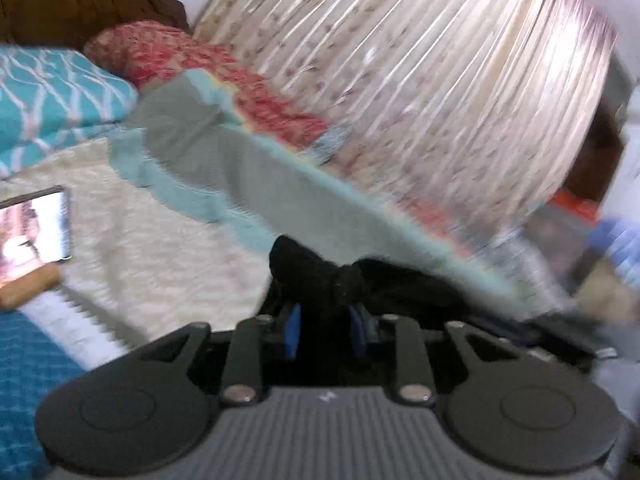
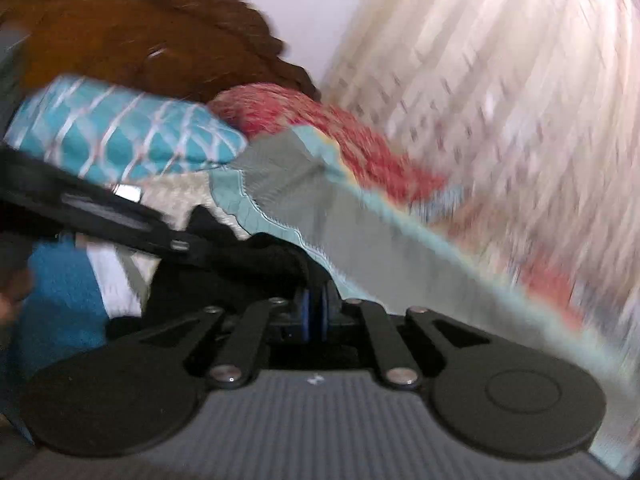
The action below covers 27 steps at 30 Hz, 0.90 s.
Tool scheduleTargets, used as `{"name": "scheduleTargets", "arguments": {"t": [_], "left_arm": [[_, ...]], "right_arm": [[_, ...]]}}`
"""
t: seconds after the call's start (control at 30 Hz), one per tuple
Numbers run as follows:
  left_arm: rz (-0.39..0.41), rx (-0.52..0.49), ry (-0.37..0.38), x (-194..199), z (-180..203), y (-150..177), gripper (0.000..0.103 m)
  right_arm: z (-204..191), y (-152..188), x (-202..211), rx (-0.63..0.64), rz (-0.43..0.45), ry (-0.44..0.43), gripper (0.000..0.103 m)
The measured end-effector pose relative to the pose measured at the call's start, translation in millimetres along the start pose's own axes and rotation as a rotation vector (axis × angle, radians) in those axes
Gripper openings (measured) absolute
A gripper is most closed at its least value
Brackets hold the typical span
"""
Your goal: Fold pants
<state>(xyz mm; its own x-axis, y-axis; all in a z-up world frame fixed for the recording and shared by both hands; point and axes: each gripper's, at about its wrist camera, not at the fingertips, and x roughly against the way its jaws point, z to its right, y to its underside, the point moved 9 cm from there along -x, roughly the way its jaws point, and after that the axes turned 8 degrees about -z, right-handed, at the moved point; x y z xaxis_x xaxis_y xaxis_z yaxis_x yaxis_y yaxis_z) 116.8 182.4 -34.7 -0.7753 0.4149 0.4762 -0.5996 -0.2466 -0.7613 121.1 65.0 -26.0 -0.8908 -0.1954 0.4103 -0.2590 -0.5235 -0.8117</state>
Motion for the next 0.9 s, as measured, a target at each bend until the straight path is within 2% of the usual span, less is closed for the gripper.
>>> {"name": "scheduleTargets", "arguments": {"t": [0.03, 0.1, 0.13, 0.2, 0.23, 0.27, 0.3, 0.4, 0.47, 0.5, 0.57, 0.63, 0.67, 0.77, 0.87, 0.9], "left_arm": [[-0.047, 0.008, -0.045, -7.6, -9.5, 12.8, 0.028], [-0.152, 0.063, -0.092, -14.9, -31.8, 40.6, 0.029], [-0.180, 0.092, -0.096, -12.6, -40.7, 49.6, 0.029], [-0.185, 0.141, -0.081, 2.4, -54.3, 61.1, 0.032], [-0.194, 0.163, -0.070, 10.3, -59.0, 64.8, 0.040], [-0.205, 0.195, -0.070, 16.7, -63.6, 68.5, 0.047], [-0.207, 0.226, -0.060, 23.5, -67.7, 69.9, 0.047], [-0.202, 0.312, -0.038, 36.0, -76.3, 68.1, 0.049], [-0.194, 0.371, -0.020, 39.5, -81.3, 60.4, 0.063], [-0.194, 0.395, -0.009, 39.5, -82.0, 55.4, 0.066], [-0.214, 0.431, -0.002, 26.3, -84.0, 48.8, 0.084], [-0.243, 0.441, 0.004, 12.5, -82.7, 46.6, 0.086], [-0.261, 0.438, 0.006, 5.7, -81.6, 47.1, 0.087], [-0.326, 0.443, 0.013, -13.5, -78.4, 56.6, 0.088], [-0.324, 0.459, 0.031, -19.8, -73.5, 58.2, 0.099], [-0.326, 0.471, 0.045, -21.9, -71.5, 58.2, 0.099]], "right_arm": [[-16.3, 9.6, -2.5, 0.072, -0.010, -0.002, 0.009], [-40.7, 36.5, -11.0, 0.115, -0.084, -0.090, 0.009], [-54.5, 50.0, -14.0, 0.108, -0.132, -0.168, 0.009], [-78.9, 66.2, -11.0, 0.095, -0.203, -0.335, 0.014], [-89.5, 74.6, -10.2, 0.097, -0.241, -0.401, 0.014], [-95.4, 77.7, -10.2, 0.107, -0.252, -0.414, 0.014], [-97.5, 75.5, -11.2, 0.108, -0.249, -0.412, 0.014], [-87.1, 71.2, -23.8, -0.014, -0.311, -0.479, 0.014], [-80.0, 71.9, -23.8, -0.100, -0.345, -0.518, 0.015], [-76.1, 66.5, -23.0, -0.131, -0.353, -0.529, 0.017], [-68.7, 64.0, -13.3, -0.184, -0.354, -0.542, 0.024], [-61.6, 55.6, -7.2, -0.236, -0.322, -0.551, 0.046], [-57.8, 52.5, -3.5, -0.257, -0.305, -0.560, 0.050], [-57.6, 45.2, -5.3, -0.275, -0.287, -0.567, 0.051], [-74.1, 46.5, -16.1, -0.251, -0.320, -0.589, 0.053], [-80.8, 47.3, -20.4, -0.243, -0.334, -0.605, 0.053]]}}
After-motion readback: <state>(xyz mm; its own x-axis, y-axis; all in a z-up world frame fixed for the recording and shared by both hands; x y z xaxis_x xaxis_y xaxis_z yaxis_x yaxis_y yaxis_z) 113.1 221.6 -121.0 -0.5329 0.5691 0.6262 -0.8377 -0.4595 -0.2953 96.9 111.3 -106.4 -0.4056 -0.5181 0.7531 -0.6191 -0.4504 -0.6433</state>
